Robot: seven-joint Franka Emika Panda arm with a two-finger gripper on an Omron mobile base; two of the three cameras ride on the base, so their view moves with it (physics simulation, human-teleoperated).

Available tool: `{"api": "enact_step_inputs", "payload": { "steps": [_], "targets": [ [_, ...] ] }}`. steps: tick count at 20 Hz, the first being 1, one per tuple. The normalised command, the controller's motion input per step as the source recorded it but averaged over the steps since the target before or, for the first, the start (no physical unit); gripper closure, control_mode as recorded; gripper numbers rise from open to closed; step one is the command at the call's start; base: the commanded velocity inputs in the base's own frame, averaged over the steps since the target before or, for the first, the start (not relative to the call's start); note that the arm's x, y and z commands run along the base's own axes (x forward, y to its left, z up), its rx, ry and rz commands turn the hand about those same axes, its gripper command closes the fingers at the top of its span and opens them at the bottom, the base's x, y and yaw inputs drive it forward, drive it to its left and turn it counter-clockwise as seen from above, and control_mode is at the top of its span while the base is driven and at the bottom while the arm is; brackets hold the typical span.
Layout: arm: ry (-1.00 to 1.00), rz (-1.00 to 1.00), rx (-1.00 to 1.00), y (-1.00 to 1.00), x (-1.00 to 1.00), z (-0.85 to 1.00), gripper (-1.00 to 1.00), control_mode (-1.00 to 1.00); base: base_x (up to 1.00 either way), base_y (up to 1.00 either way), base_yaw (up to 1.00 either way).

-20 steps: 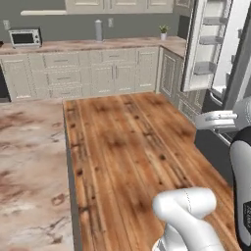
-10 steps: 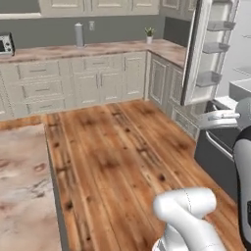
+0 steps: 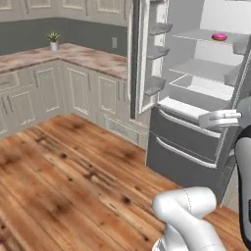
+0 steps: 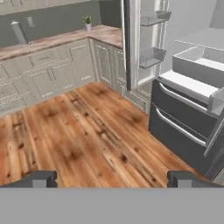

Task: Take the donuts from the fridge and place them on the empty tray on the dining counter.

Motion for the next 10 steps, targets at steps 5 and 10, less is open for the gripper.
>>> {"api": "enact_step_inputs", "payload": {
  "steps": [5, 10],
  "targets": [
    [0.0, 0.0, 0.0, 0.0, 0.0, 0.0, -1.0, 1.0, 1.0, 0.86, -0.72],
    [0.0, 0.0, 0.0, 0.0, 0.0, 0.0, -1.0, 1.0, 1.0, 0.85, -0.72]
  ]
}}
